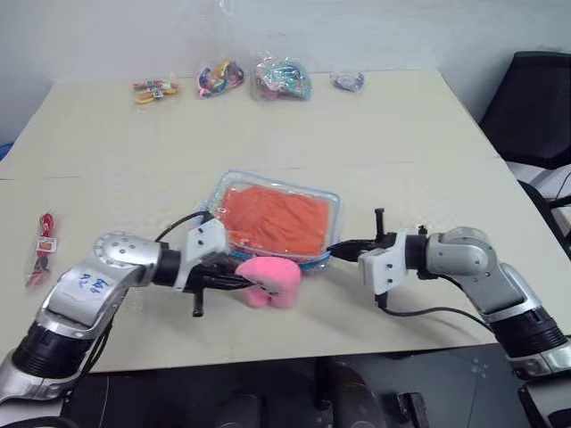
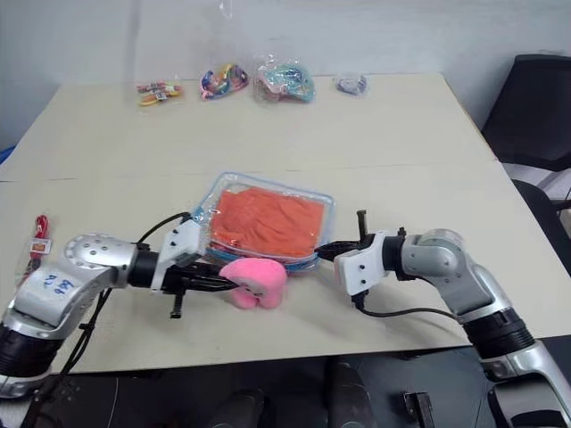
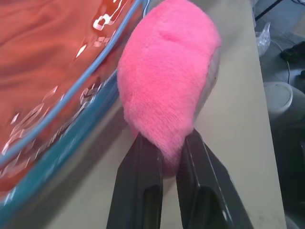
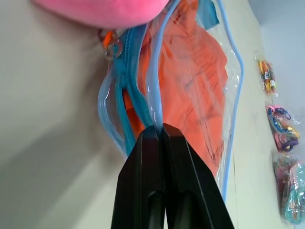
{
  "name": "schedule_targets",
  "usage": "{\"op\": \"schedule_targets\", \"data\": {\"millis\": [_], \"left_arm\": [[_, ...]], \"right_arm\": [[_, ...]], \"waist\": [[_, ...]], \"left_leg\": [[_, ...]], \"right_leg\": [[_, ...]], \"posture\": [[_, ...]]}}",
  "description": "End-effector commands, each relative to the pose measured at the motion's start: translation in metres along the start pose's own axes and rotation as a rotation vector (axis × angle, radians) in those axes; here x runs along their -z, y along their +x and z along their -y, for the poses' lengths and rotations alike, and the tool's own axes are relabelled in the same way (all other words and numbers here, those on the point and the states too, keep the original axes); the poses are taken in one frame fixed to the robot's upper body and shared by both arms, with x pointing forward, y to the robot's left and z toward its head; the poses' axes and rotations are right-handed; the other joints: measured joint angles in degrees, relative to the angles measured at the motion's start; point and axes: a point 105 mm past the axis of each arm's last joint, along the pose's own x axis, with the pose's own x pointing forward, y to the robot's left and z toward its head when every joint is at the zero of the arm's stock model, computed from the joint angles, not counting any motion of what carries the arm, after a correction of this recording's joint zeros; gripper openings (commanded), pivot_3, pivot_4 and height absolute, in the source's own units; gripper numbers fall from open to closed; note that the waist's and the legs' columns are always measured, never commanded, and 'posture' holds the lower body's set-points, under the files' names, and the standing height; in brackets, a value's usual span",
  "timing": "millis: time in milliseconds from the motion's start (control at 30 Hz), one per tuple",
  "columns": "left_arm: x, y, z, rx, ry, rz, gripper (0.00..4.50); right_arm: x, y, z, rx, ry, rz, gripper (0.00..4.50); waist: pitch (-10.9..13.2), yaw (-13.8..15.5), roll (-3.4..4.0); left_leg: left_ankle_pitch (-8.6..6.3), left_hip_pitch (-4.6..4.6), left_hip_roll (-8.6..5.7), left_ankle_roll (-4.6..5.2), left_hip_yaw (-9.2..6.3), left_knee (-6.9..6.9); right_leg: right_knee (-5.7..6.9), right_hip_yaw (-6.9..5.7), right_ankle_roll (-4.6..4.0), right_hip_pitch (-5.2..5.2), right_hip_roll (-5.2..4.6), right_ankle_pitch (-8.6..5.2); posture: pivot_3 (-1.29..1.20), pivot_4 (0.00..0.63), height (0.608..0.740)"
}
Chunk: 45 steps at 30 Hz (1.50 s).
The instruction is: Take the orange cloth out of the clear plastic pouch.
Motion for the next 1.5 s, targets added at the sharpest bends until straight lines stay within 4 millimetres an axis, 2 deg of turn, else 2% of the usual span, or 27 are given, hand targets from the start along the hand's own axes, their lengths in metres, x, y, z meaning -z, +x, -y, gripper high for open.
{"op": "schedule_targets", "data": {"millis": [33, 233, 400, 600, 867, 933, 1000, 1100, 1267, 1333, 1433, 1467, 1500], "left_arm": [[0.000, -0.025, -0.006, -0.051, -0.016, 0.009, 0.40], [0.012, -0.054, -0.016, -0.127, -0.041, -0.032, 0.40], [0.026, -0.094, -0.035, -0.247, -0.074, -0.069, 0.40], [0.032, -0.135, -0.060, -0.380, -0.081, -0.084, 0.40], [0.029, -0.141, -0.071, -0.408, -0.046, -0.085, 0.40], [0.030, -0.139, -0.070, -0.397, -0.047, -0.085, 0.40], [0.032, -0.127, -0.064, -0.348, -0.061, -0.072, 0.40], [0.033, -0.106, -0.057, -0.304, -0.073, -0.050, 1.07], [0.040, -0.095, -0.044, -0.269, -0.076, -0.052, 2.74], [0.046, -0.100, -0.045, -0.297, -0.057, -0.081, 3.39], [0.047, -0.119, -0.062, -0.409, -0.037, -0.105, 4.37], [0.043, -0.125, -0.067, -0.433, -0.021, -0.103, 4.50], [0.034, -0.131, -0.072, -0.448, -0.001, -0.084, 4.50]], "right_arm": [[0.003, -0.020, 0.006, 0.029, -0.040, -0.011, 0.02], [0.008, -0.032, 0.000, 0.015, -0.072, -0.026, 0.02], [0.006, -0.042, 0.000, 0.023, -0.080, -0.012, 0.02], [0.008, -0.056, -0.008, -0.010, -0.070, -0.021, 0.02], [0.013, -0.055, -0.011, -0.004, -0.052, -0.028, 0.02], [0.012, -0.055, -0.011, 0.003, -0.042, -0.026, 0.02], [0.010, -0.053, -0.010, 0.013, -0.010, -0.014, 0.02], [0.005, -0.050, -0.010, 0.026, 0.061, -0.001, 0.69], [-0.004, -0.051, -0.013, 0.029, 0.129, 0.004, 2.45], [-0.007, -0.055, -0.013, 0.040, 0.173, -0.001, 3.17], [-0.013, -0.063, -0.008, 0.086, 0.294, -0.005, 4.26], [-0.017, -0.065, -0.007, 0.094, 0.336, -0.003, 4.48], [-0.021, -0.068, -0.006, 0.102, 0.382, 0.004, 4.48]], "waist": [[0.00, 0.07, 0.00], [0.01, 0.09, 0.03], [0.04, 0.05, 0.07], [0.04, 0.13, 0.07], [0.04, 0.11, 0.07], [0.04, 0.11, 0.07], [0.04, 0.09, 0.07], [0.04, 0.18, 0.07], [0.05, 0.18, 0.07], [0.04, 0.24, 0.07], [0.04, 0.50, 0.07], [0.04, 0.57, 0.07], [0.04, 0.59, 0.06]], "left_leg": [[0.00, 0.00, 0.01, 0.00, 0.00, 0.01], [0.00, 0.00, 0.03, 0.00, 0.00, 0.00], [-0.01, -0.01, 0.03, -0.02, 0.04, -0.01], [-0.01, -0.05, 0.01, -0.02, 0.02, -0.01], [-0.01, -0.05, 0.03, -0.01, 0.09, -0.02], [-0.02, -0.06, 0.02, -0.01, 0.09, -0.02], [-0.02, -0.05, 0.02, -0.01, 0.10, -0.02], [-0.02, -0.05, 0.04, -0.01, 0.09, -0.02], [-0.02, -0.06, 0.17, -0.01, 0.08, 0.00], [-0.02, -0.04, 0.20, -0.01, 0.09, -0.01], [-0.03, -0.06, 0.21, -0.01, 0.05, 0.00], [-0.03, -0.06, 0.21, 0.00, 0.05, 0.00], [-0.03, -0.07, 0.18, 0.00, 0.05, 0.01]], "right_leg": [[0.00, 0.00, 0.00, 0.00, 0.00, 0.00], [-0.01, -0.01, 0.00, 0.00, -0.03, 0.00], [-0.01, -0.05, -0.02, -0.02, 0.01, -0.01], [-0.02, -0.14, -0.02, -0.01, 0.00, -0.01], [-0.01, -0.18, -0.02, -0.03, 0.01, -0.01], [-0.01, -0.17, -0.02, -0.03, 0.01, -0.01], [-0.01, -0.17, -0.02, -0.03, 0.00, -0.01], [0.00, -0.17, -0.02, -0.03, 0.00, -0.01], [0.01, -0.17, -0.02, -0.03, 0.00, -0.01], [0.01, -0.15, -0.02, -0.03, 0.00, -0.01], [0.00, -0.16, -0.02, -0.03, 0.00, -0.01], [0.01, -0.16, -0.02, -0.02, 0.00, -0.01], [0.01, -0.17, -0.03, -0.03, 0.00, -0.01]], "posture": [[0.00, 0.150, 0.740], [0.00, 0.150, 0.740], [0.00, 0.150, 0.740], [0.00, 0.150, 0.740], [0.00, 0.150, 0.740], [0.00, 0.150, 0.740], [0.00, 0.150, 0.740], [0.00, 0.150, 0.740], [0.00, 0.150, 0.740], [0.00, 0.150, 0.740], [0.00, 0.150, 0.740], [0.00, 0.150, 0.740], [0.00, 0.150, 0.740]]}}
